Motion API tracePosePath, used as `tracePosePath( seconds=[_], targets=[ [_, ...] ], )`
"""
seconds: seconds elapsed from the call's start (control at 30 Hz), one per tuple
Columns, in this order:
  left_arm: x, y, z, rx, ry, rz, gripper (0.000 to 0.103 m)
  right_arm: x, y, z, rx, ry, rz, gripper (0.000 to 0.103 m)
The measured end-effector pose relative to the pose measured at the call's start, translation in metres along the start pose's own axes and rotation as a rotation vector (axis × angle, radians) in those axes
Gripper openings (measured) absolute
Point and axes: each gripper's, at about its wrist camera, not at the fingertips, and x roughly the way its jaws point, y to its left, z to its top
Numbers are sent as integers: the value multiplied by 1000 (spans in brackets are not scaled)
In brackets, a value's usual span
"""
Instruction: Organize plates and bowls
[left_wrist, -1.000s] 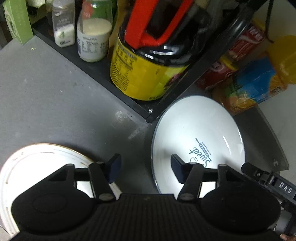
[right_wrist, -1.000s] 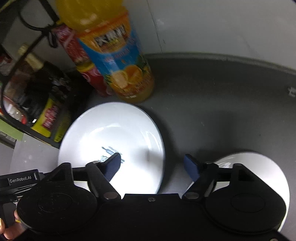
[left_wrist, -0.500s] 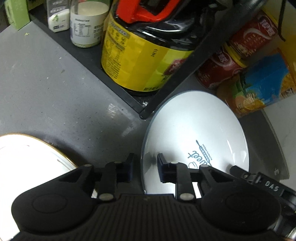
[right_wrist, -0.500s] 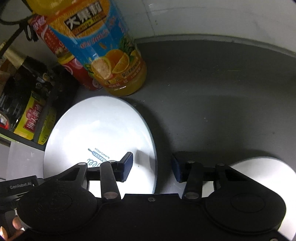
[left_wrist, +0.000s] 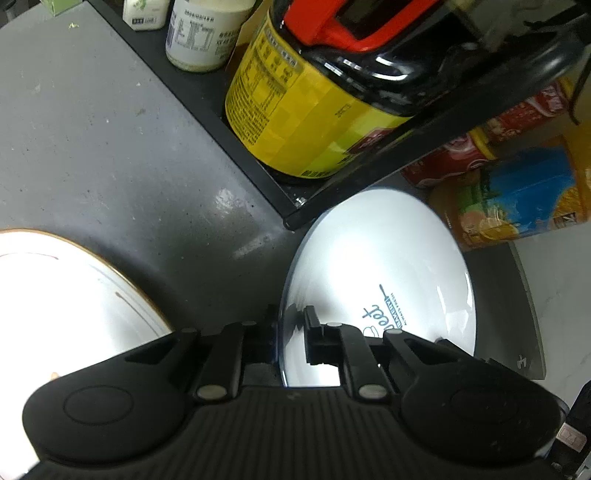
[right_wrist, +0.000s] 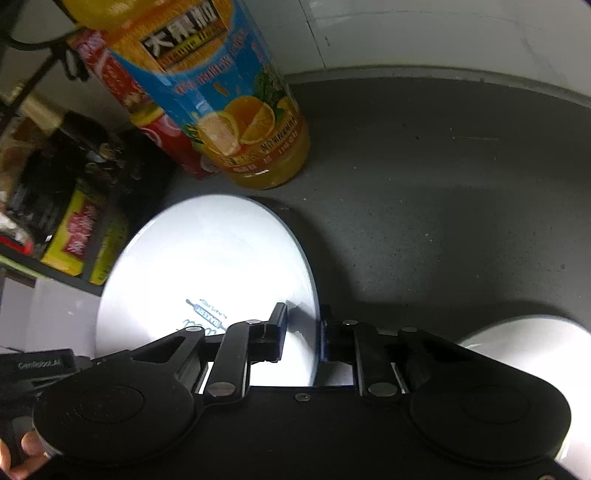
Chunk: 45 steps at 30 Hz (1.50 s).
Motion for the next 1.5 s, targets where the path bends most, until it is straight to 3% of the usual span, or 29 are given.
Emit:
tracePosePath(
  seconds=[0.2, 1.0, 1.5],
  targets=[
    [-17, 2, -2, 6, -27, -6, 9, -21, 3, -6, -21, -47, 46, 9],
    [-106, 47, -23, -9, -120, -97, 9, -92, 59, -48, -80, -130, 88, 10],
    [-145, 108, -27, 17, -94, -108, 9, -101, 114, -106, -36, -151, 72, 10]
  ],
)
